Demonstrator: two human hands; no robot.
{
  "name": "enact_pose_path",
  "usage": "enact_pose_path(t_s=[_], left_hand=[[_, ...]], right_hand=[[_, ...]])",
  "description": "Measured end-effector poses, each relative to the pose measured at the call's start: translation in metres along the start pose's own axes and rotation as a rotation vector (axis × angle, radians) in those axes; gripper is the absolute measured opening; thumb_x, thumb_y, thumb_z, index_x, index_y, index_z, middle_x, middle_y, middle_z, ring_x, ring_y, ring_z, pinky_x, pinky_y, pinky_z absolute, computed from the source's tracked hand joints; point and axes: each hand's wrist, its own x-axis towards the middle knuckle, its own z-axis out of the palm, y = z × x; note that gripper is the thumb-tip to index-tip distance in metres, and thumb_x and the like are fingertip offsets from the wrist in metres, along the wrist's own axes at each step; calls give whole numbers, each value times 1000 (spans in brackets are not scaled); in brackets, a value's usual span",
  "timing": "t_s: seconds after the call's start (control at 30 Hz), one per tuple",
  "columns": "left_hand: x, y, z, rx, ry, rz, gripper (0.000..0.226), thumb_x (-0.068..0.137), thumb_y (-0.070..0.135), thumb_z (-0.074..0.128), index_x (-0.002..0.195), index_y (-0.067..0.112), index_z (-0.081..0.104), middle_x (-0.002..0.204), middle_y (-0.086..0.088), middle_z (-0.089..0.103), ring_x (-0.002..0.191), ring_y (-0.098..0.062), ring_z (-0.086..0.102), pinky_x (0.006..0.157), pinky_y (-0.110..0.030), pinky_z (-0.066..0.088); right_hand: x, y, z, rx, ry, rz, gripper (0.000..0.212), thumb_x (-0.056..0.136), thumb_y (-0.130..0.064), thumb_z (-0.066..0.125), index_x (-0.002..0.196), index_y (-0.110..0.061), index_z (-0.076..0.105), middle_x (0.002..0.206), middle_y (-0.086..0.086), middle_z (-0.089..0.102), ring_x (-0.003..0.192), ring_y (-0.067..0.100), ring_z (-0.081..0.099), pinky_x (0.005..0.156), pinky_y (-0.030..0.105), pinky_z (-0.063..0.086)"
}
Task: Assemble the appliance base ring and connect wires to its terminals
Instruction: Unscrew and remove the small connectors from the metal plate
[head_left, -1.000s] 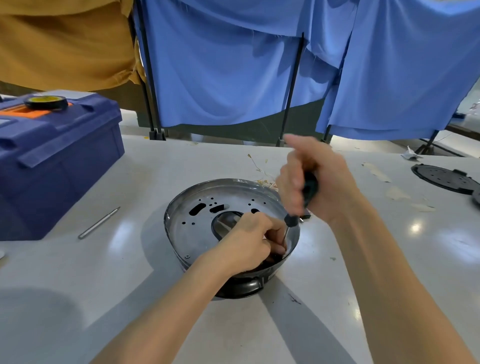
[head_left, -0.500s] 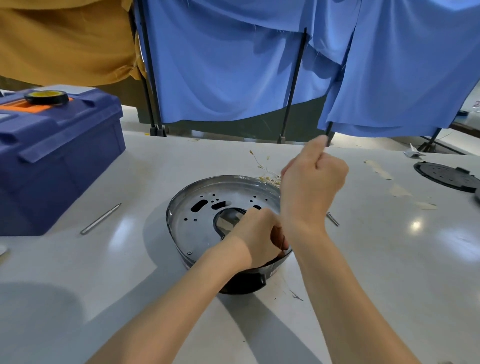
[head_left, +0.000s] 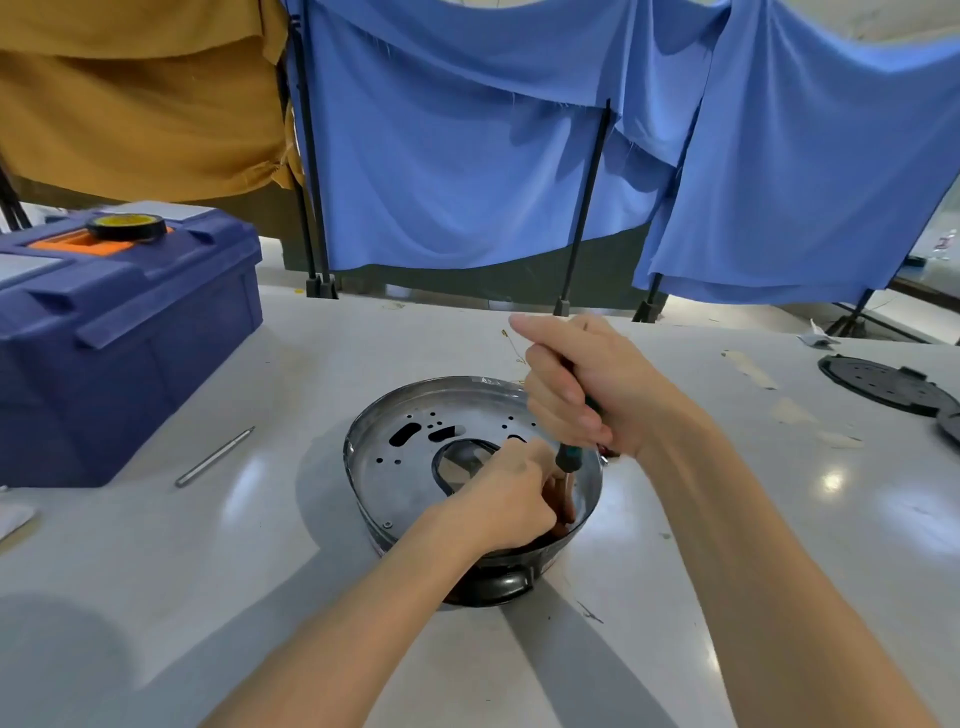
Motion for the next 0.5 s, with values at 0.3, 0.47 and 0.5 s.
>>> enact_pose_path(t_s=[0.3, 0.47, 0.5], left_hand=[[1, -4, 1, -156, 34, -48, 40, 67, -5, 76, 48, 28, 64, 60, 10, 68, 63, -6, 66, 65, -18, 57], [-7, -1, -3, -281, 19, 44, 30, 70, -5, 78, 62, 21, 65, 64, 1, 67, 56, -7, 60, 53, -19, 53], [-10, 1, -5, -332, 17, 56, 26, 69, -7, 78, 68, 17, 67, 63, 2, 65, 54, -5, 58, 53, -16, 50]], right_hand=[[9, 12, 23, 30, 650, -178, 50, 93, -7, 34, 43, -8, 31, 31, 1, 28, 26, 15, 19, 37, 15, 18], [8, 23, 30, -84, 943, -288, 68, 97, -14, 30, 29, -17, 34, 30, -6, 35, 26, 10, 31, 36, 15, 25], [7, 24, 30, -102, 998, -297, 68, 98, -17, 30, 30, -17, 36, 29, -6, 36, 27, 10, 33, 37, 16, 26]])
